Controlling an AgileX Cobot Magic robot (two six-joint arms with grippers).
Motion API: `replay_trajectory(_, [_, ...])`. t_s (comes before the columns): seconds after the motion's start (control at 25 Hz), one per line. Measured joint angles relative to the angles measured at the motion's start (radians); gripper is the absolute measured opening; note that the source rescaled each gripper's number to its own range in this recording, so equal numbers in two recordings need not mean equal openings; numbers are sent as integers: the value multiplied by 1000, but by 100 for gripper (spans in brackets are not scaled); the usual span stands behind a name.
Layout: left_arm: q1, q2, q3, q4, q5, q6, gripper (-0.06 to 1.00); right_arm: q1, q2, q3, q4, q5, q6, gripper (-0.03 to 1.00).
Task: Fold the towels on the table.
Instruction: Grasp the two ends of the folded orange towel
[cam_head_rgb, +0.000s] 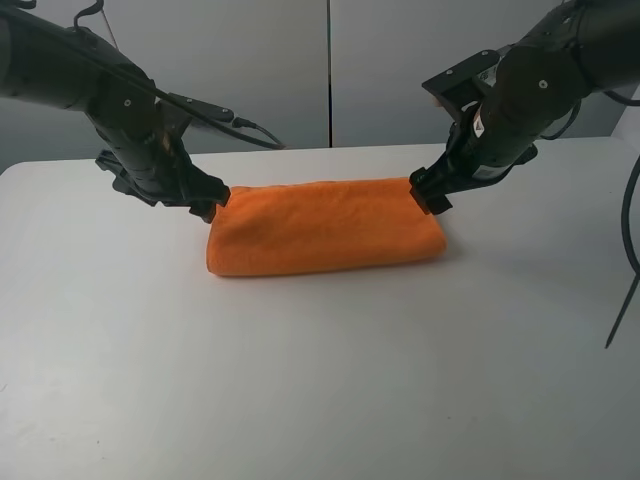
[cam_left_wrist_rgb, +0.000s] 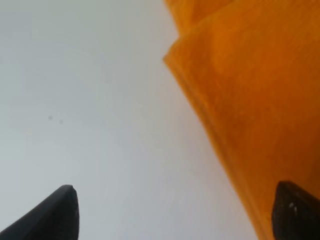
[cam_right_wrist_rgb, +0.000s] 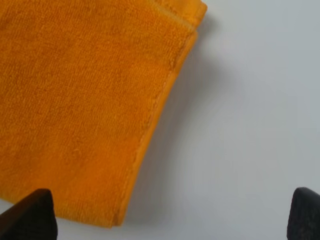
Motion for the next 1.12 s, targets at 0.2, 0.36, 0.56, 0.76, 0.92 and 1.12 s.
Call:
replay_trajectory(0.2, [71,0,0,-245,-18,142,100,-59,-14,0,372,14,-264,100])
replay_trajectory(0.36, [80,18,0,-346,-52,239,100,-86,-14,0,602,36,-449,100])
replay_trajectory(0.56, [90,71,0,-365,-61,259,100,-87,-14,-1,678,25,-502,100])
replay_trajectory(0.76, [98,87,0,-371,-119,259,100,-124,1,-39,739,25,-505,100])
replay_trajectory(0.92, [98,95,0,-372,-152,259,100,-154,52,-87,812,52,-537,100])
replay_trajectory(1.12, [98,131,0,-372,-157,259,100,-158,116,-150,869,109,-586,100])
